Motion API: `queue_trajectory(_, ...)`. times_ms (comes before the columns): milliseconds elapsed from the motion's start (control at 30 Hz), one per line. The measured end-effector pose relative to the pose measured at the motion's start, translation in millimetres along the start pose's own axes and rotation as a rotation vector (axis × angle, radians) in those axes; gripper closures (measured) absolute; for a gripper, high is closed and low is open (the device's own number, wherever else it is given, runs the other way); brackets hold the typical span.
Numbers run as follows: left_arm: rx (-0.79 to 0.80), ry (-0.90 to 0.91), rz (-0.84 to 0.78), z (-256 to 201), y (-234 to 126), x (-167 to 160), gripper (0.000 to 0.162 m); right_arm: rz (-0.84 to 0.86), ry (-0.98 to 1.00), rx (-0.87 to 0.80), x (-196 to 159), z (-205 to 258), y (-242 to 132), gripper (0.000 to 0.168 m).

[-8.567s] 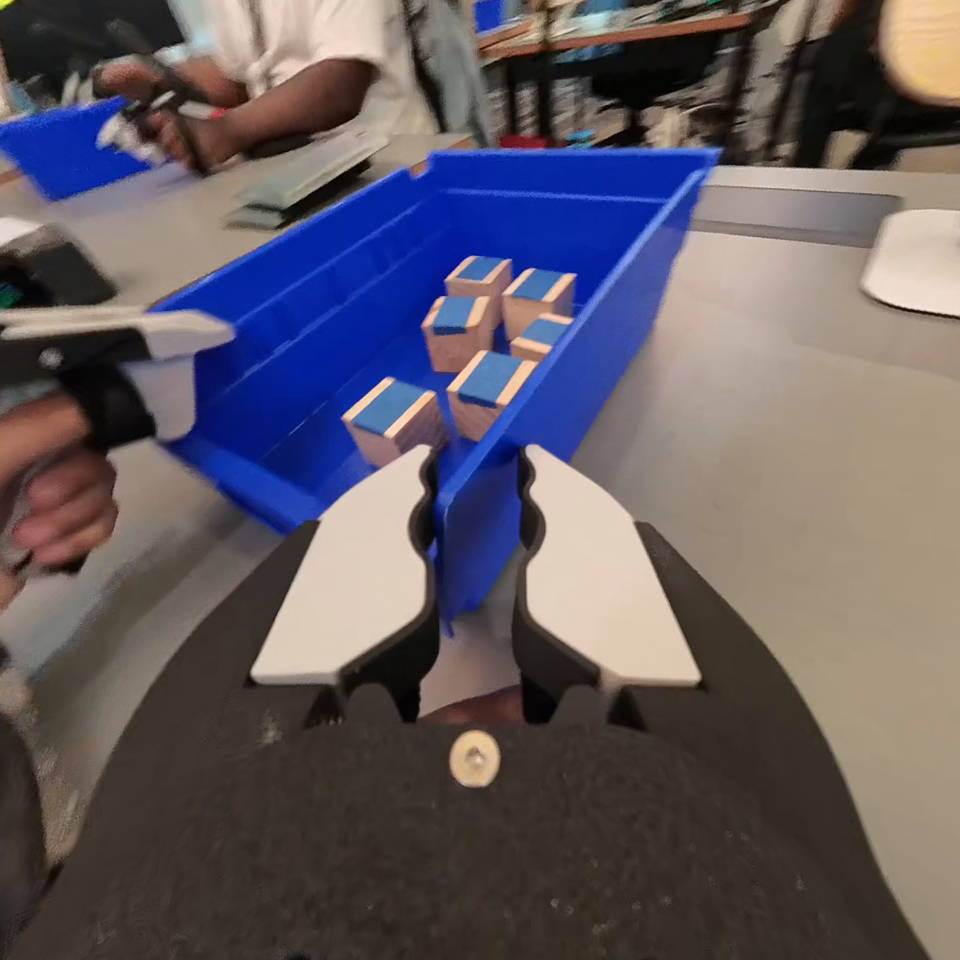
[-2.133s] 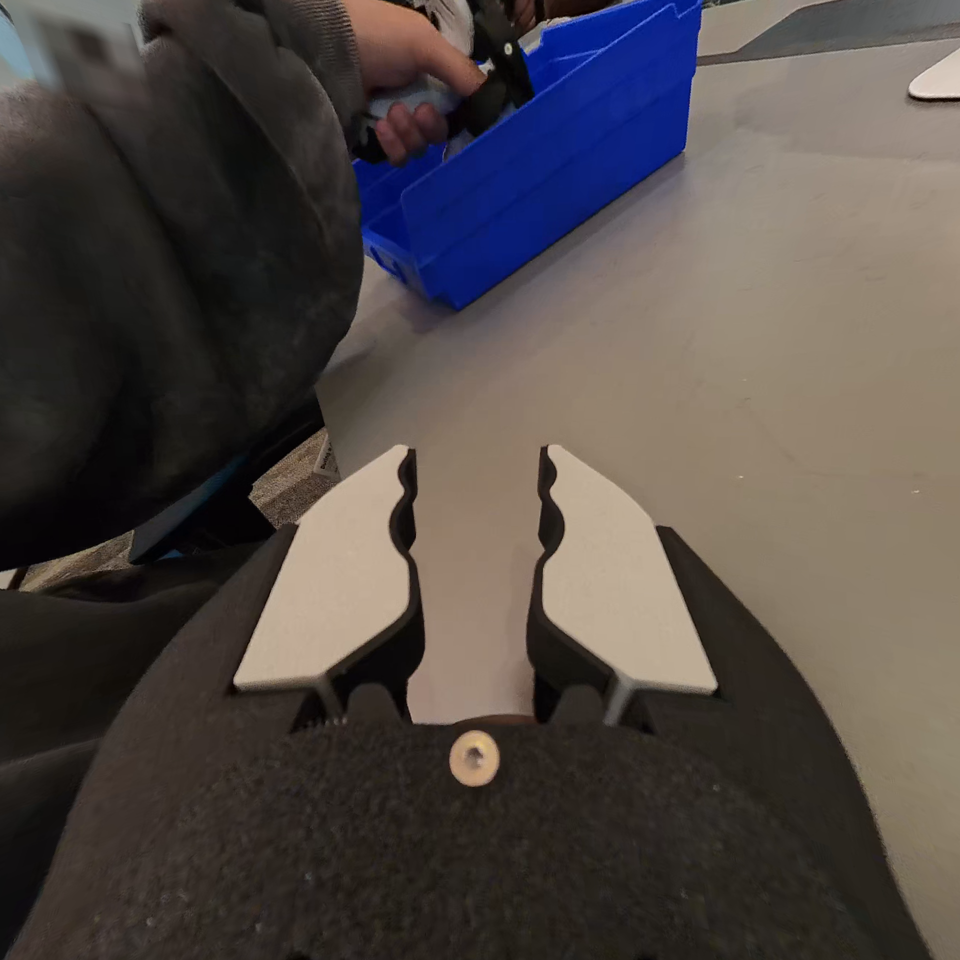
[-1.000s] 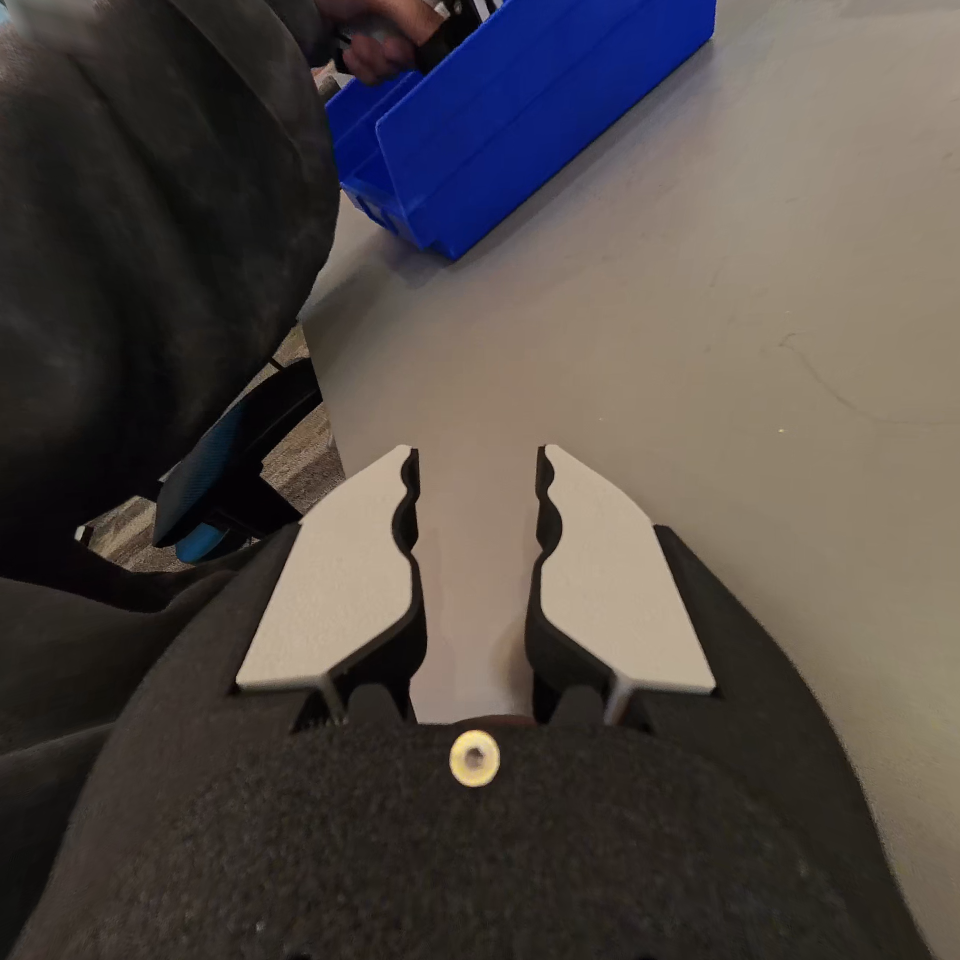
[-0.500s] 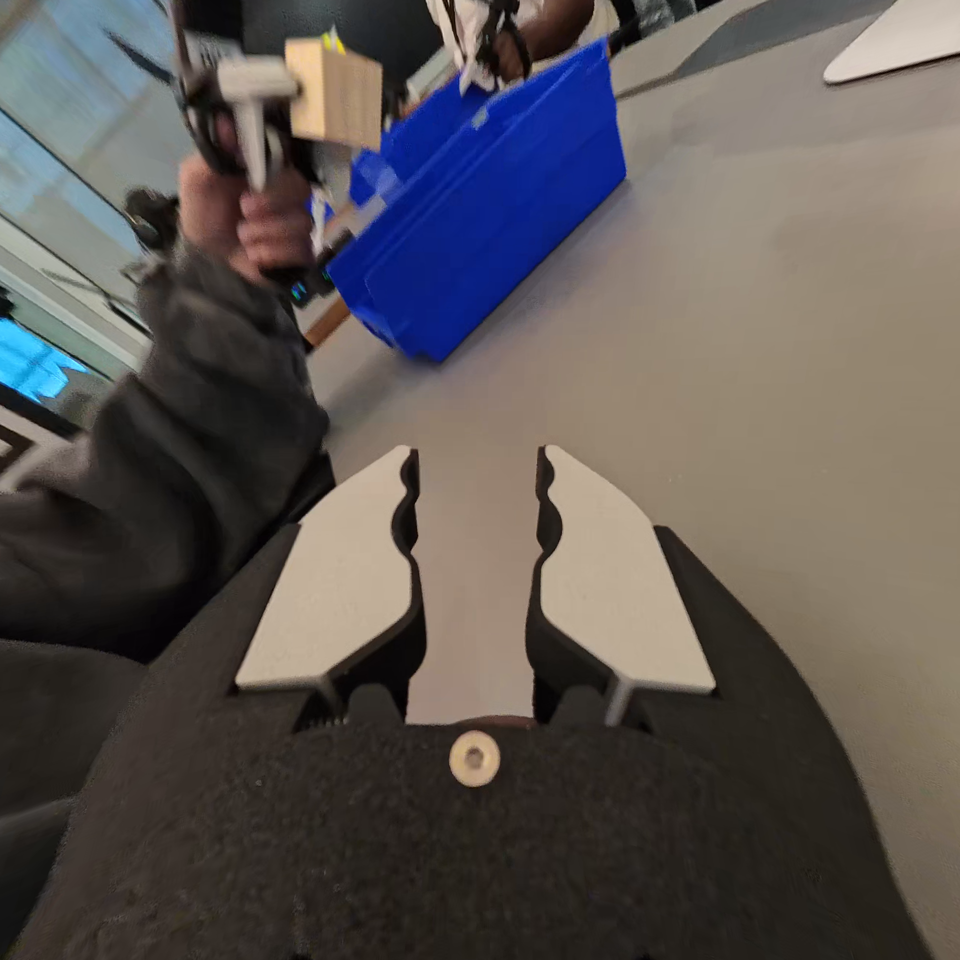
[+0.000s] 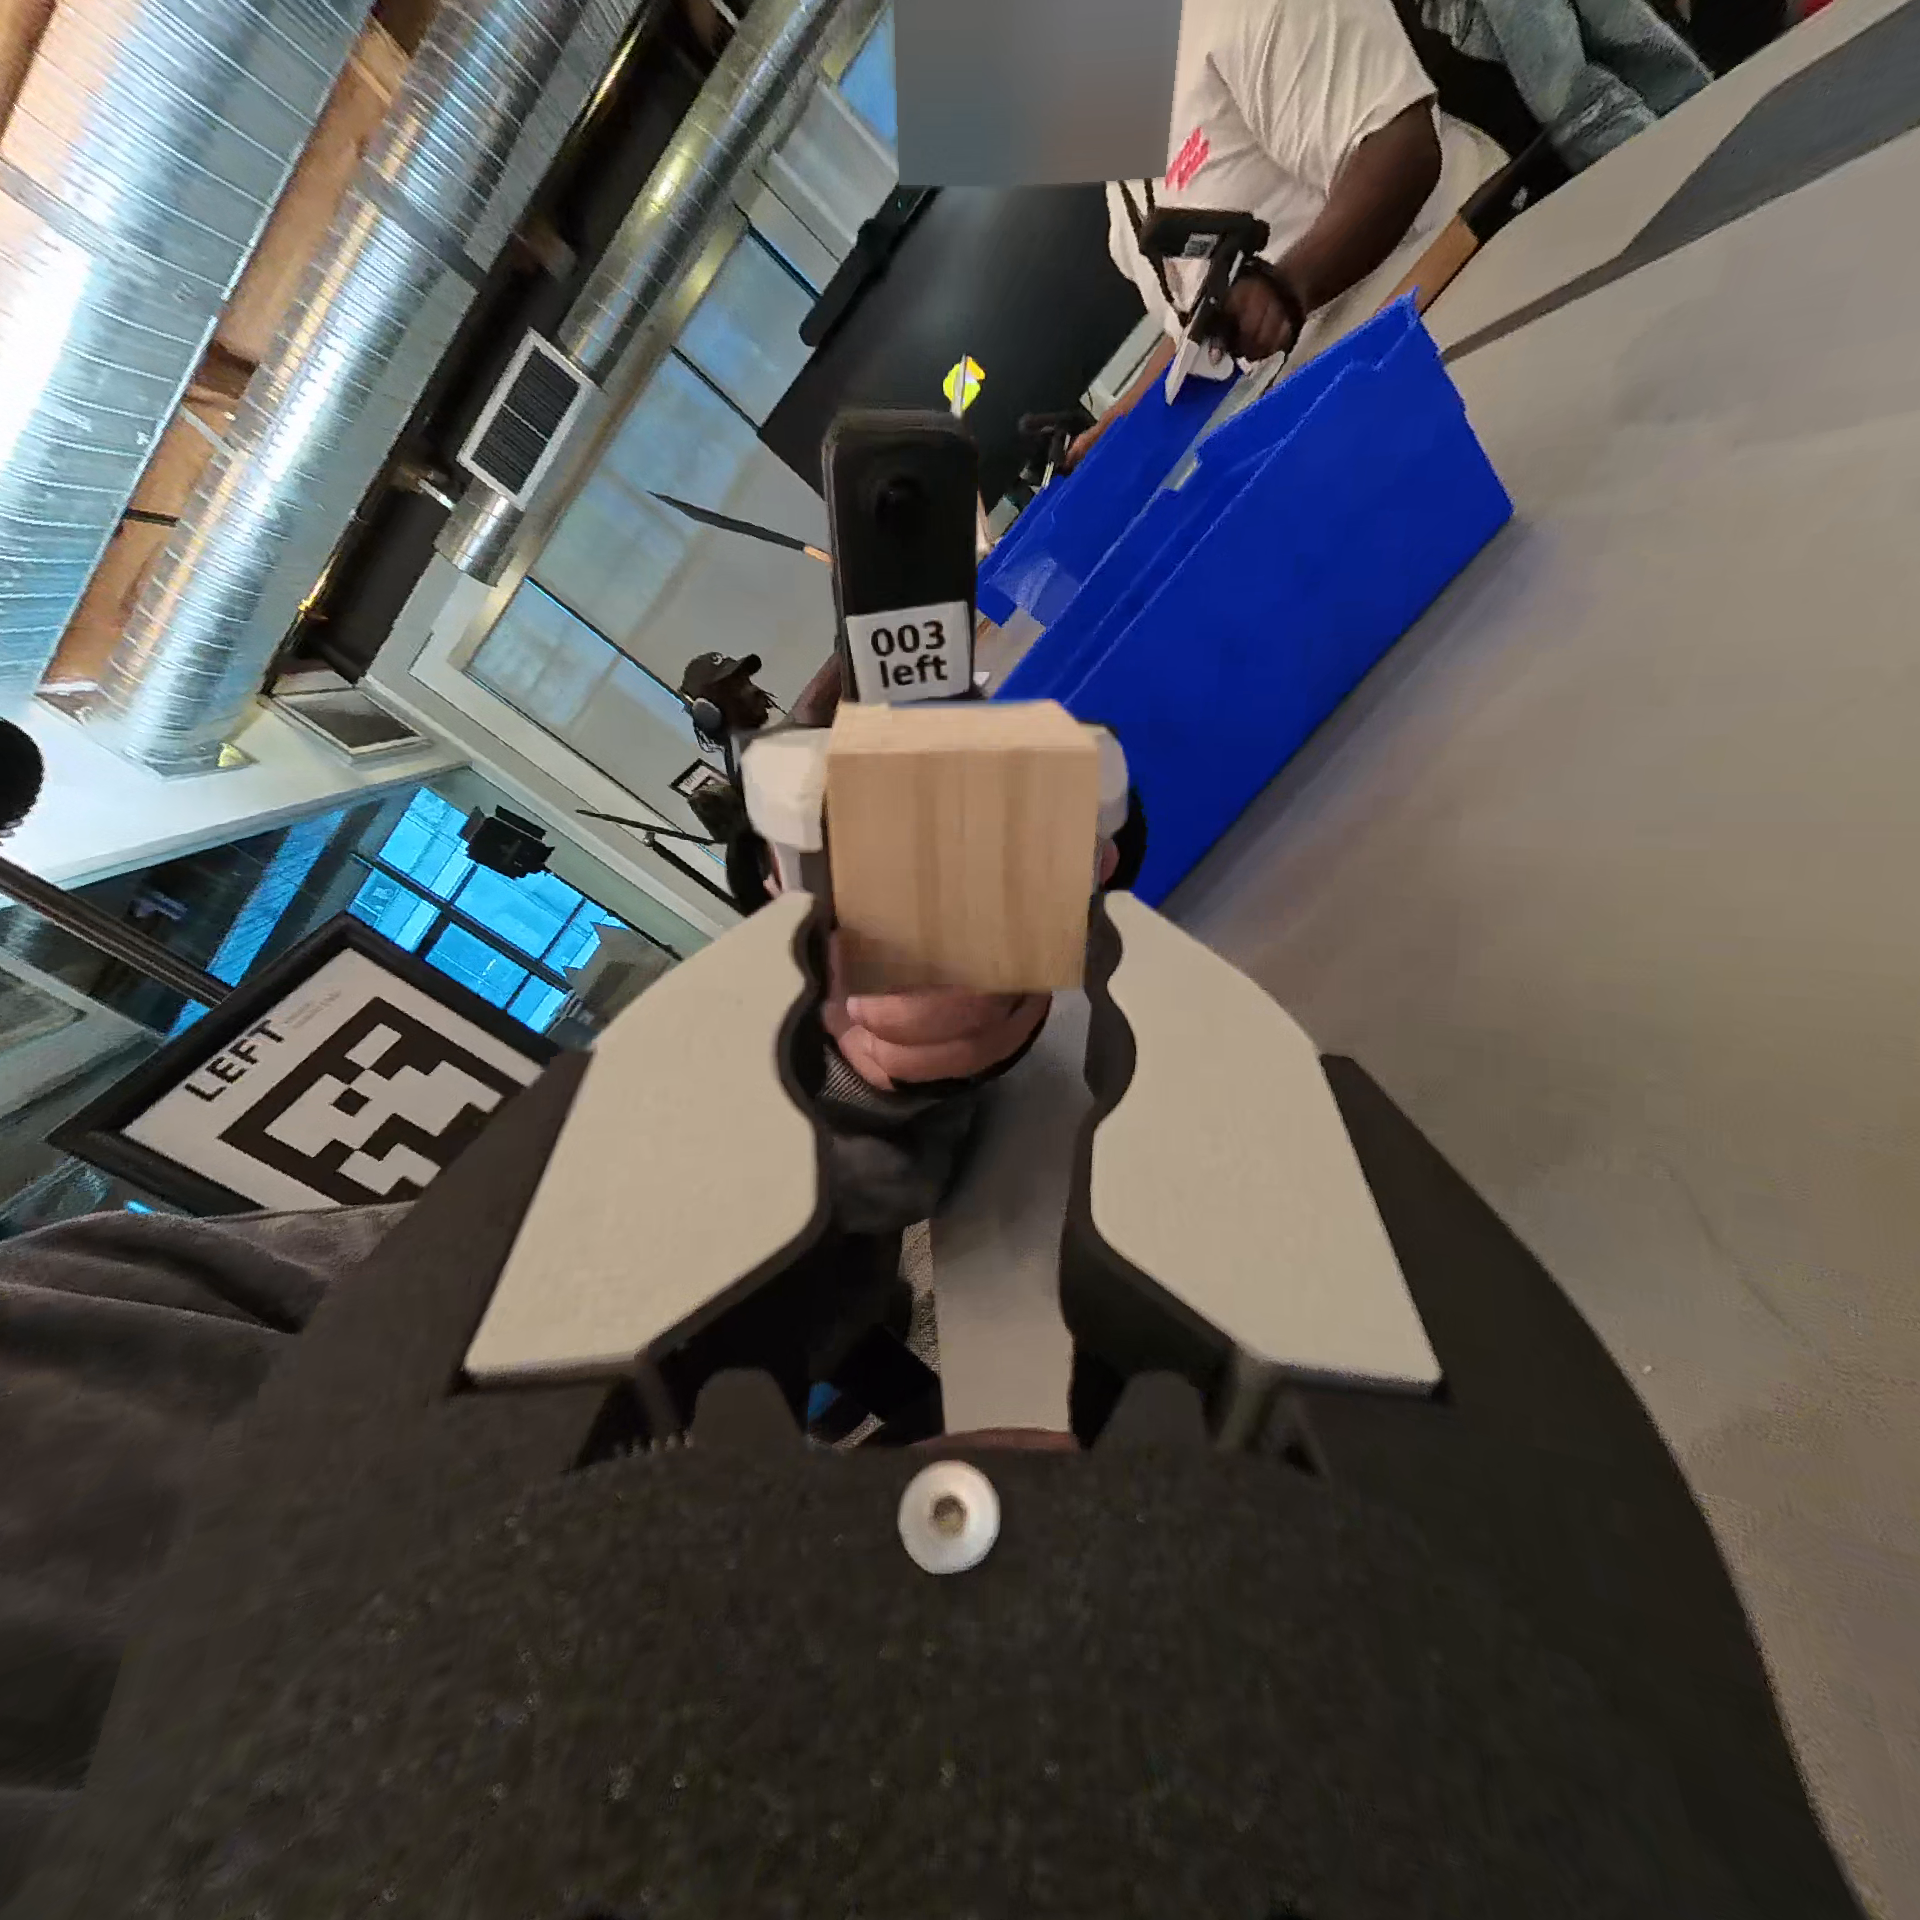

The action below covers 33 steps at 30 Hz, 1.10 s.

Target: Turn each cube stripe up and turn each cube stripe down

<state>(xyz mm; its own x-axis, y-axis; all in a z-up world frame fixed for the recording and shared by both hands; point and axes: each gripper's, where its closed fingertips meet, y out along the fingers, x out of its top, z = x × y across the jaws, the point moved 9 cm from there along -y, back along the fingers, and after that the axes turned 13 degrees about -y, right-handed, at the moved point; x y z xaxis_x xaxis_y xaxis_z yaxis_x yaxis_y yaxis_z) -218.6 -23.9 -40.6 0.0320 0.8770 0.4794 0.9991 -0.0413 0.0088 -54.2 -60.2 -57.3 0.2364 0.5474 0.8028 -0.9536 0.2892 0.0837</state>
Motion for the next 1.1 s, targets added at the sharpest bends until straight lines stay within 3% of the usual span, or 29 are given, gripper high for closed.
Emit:
queue_trajectory(167, 0.03, -0.028, -0.014, 6.5, -5.1, -5.2, 0.12, -0.002, -0.012, -0.016, -3.8, -6.7, 3.7, 0.123)
queue_trajectory(200, 0.062, -0.026, -0.013, 4.8, -9.3, -7.4, 0.117, 0.016, -0.023, -0.035, -3.9, -7.1, 3.1, 0.123)
queue_trajectory(233, 0.103, -0.014, -0.017, 1.8, -15.6, -10.7, 0.101, 0.021, -0.034, -0.051, -3.2, -7.3, 0.9, 0.124)
queue_trajectory(267, 0.19, 0.01, -0.023, 0.0, -23.4, -15.6, 0.086, 0.022, -0.04, -0.052, -2.1, -6.7, -2.4, 0.124)
queue_trajectory(300, 0.306, 0.058, -0.038, -0.5, -32.3, -22.3, 0.082, 0.022, -0.046, -0.053, -1.2, -6.0, -6.3, 0.124)
queue_trajectory(433, 0.747, 0.262, -0.194, 3.3, -55.3, -59.5, 0.087, 0.019, -0.113, -0.122, 8.3, -4.1, -26.6, 0.123)
queue_trajectory(500, 0.814, 0.292, -0.197, 5.3, -53.1, -72.6, 0.089, 0.019, -0.166, -0.196, 26.9, -0.2, -44.7, 0.123)
queue_trajectory(567, 0.778, 0.262, -0.157, 5.0, -47.2, -76.6, 0.089, -0.02, -0.264, -0.323, 64.6, 11.7, -78.6, 0.124)
queue_trajectory(667, 0.746, 0.256, -0.119, 6.2, -43.0, -77.9, 0.09, 0.004, -0.348, -0.648, 130.3, 20.4, -145.6, 0.123)
queue_trajectory(800, 0.746, 0.247, -0.073, 8.8, -39.5, -81.4, 0.091, 0.381, -0.224, -1.196, 170.4, -36.7, -216.3, 0.123)
queue_trajectory(933, 0.759, 0.275, -0.05, 5.5, -36.7, -82.8, 0.092, 0.646, 0.038, -1.282, 152.4, -121.2, -235.2, 0.123)
queue_trajectory(1100, 0.776, 0.281, -0.028, 5.8, -36.0, -84.1, 0.094, 0.859, 0.109, -1.349, 127.9, -174.2, -227.4, 0.123)
